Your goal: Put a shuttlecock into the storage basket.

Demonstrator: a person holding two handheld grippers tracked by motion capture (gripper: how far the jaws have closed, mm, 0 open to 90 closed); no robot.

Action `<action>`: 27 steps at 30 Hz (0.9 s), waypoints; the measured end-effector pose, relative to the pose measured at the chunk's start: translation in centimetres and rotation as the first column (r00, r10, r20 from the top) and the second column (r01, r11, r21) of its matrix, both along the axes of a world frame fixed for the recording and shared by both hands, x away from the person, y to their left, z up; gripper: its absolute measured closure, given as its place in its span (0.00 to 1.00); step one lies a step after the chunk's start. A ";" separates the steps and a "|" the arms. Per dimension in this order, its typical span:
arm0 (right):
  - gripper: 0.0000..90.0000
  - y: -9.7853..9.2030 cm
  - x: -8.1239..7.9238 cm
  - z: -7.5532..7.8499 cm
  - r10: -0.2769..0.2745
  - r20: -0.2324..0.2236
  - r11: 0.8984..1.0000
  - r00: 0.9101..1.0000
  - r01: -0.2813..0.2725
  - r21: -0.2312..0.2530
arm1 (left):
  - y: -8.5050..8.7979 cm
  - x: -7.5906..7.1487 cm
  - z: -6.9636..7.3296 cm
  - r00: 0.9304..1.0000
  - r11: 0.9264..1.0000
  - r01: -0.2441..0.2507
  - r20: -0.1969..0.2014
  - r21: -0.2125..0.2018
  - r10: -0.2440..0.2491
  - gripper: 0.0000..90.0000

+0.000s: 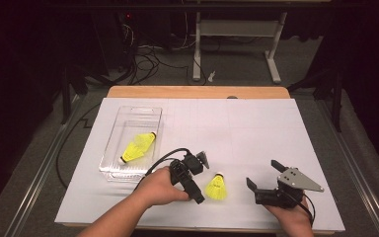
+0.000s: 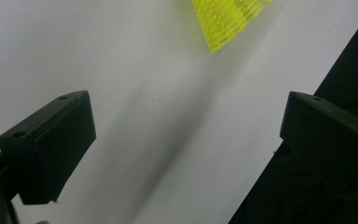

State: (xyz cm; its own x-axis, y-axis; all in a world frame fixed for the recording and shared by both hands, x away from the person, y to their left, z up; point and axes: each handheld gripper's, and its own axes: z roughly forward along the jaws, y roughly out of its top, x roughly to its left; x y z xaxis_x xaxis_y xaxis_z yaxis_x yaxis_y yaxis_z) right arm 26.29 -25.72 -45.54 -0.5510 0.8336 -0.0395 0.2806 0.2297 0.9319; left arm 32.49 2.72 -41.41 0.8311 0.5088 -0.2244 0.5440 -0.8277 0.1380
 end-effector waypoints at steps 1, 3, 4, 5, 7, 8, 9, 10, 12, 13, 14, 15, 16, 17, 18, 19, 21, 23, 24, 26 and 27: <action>0.00 0.0 0.0 0.0 0.002 -0.002 1.000 1.000 -0.002 0.002 | -0.1 0.0 -0.1 1.000 1.000 -0.002 0.005 -0.003 0.002 0.08; 0.00 0.0 0.0 0.0 0.003 -0.001 1.000 1.000 -0.003 0.001 | -0.3 0.1 -0.2 1.000 1.000 -0.008 0.006 -0.010 0.008 0.10; 0.00 0.0 0.0 0.0 0.003 0.000 1.000 1.000 -0.003 0.001 | -0.4 0.2 -0.2 1.000 1.000 -0.008 0.005 -0.011 0.009 0.10; 0.00 0.0 0.0 0.0 0.004 0.000 1.000 1.000 -0.004 0.001 | -0.5 0.2 -0.3 1.000 1.000 -0.009 0.007 -0.015 0.009 0.11; 0.00 0.1 0.0 0.0 0.005 0.000 1.000 1.000 -0.005 0.002 | -0.8 0.2 -0.4 1.000 1.000 -0.008 0.014 -0.014 0.008 0.14; 0.00 0.1 0.0 0.0 0.005 0.000 1.000 1.000 -0.005 0.001 | -0.9 0.2 -0.5 1.000 1.000 -0.007 0.014 -0.015 0.007 0.16; 0.00 0.0 0.0 0.0 0.005 0.000 1.000 1.000 -0.005 0.002 | -1.0 0.1 -0.6 1.000 1.000 -0.005 0.015 -0.016 0.005 0.17; 0.00 0.0 0.0 0.0 0.005 0.001 1.000 1.000 -0.005 0.004 | -1.1 0.1 -0.6 1.000 1.000 -0.006 0.016 -0.015 0.006 0.18; 0.00 0.0 0.0 0.0 0.006 0.001 1.000 1.000 -0.006 0.004 | -1.3 0.1 -0.8 1.000 1.000 -0.001 0.012 -0.016 0.001 0.22; 0.00 0.0 0.0 0.0 0.007 0.000 1.000 1.000 -0.007 0.003 | -1.3 0.2 -0.8 1.000 1.000 -0.001 0.013 -0.018 0.002 0.23; 0.00 0.0 0.0 0.0 0.006 0.001 1.000 1.000 -0.006 0.004 | -1.4 0.2 -0.8 1.000 1.000 -0.002 0.006 -0.022 0.002 0.26; 0.00 0.0 0.0 0.0 0.006 0.001 1.000 1.000 -0.006 0.004 | -1.5 0.2 -0.9 1.000 1.000 0.003 0.002 -0.029 -0.003 0.29; 0.00 0.0 0.0 0.0 0.008 0.001 1.000 1.000 -0.008 0.005 | -1.5 0.2 -0.9 1.000 1.000 0.005 0.004 -0.029 -0.005 0.32; 0.00 0.0 0.0 0.0 0.007 0.002 1.000 1.000 -0.007 0.004 | -1.6 0.2 -0.9 1.000 0.999 0.002 0.004 -0.036 -0.002 0.35; 0.00 0.0 0.0 0.0 0.007 0.002 1.000 1.000 -0.007 0.004 | -1.6 0.3 -0.9 1.000 0.999 0.002 0.005 -0.041 -0.002 0.38; 0.00 0.0 0.0 0.0 0.006 0.001 1.000 1.000 -0.006 0.003 | -1.7 0.3 -0.9 1.000 0.999 -0.001 0.005 -0.047 0.002 0.41; 0.00 0.0 0.0 0.0 0.007 -0.001 1.000 1.000 -0.007 0.006 | -1.7 0.4 -0.9 1.000 0.999 -0.006 0.012 -0.048 0.007 0.46; 0.00 0.0 0.0 0.0 0.008 0.000 1.000 1.000 -0.008 0.005 | -1.7 0.5 -0.9 1.000 0.998 -0.017 0.008 -0.059 0.018 0.51; 0.00 0.0 0.0 0.0 0.009 0.001 1.000 1.000 -0.009 0.004 | -1.7 0.5 -0.9 1.000 0.998 -0.019 0.007 -0.062 0.019 0.52; 0.00 0.0 0.0 0.0 0.007 -0.001 1.000 1.000 -0.007 0.004 | -1.9 0.6 -0.9 1.000 0.997 -0.019 0.009 -0.069 0.020 0.55; 0.00 0.0 0.0 0.0 0.008 -0.001 1.000 1.000 -0.008 0.003 | -1.9 0.6 -0.9 1.000 0.997 -0.021 0.011 -0.072 0.022 0.56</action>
State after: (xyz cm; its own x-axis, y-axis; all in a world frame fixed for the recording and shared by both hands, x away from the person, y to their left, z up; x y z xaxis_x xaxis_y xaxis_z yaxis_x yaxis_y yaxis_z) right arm 26.30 -25.68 -45.53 -0.5577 0.8293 -0.0364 0.2795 0.2289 0.9325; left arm 33.10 0.79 -42.33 0.8230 0.5094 -0.2514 0.5594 -0.8038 0.2027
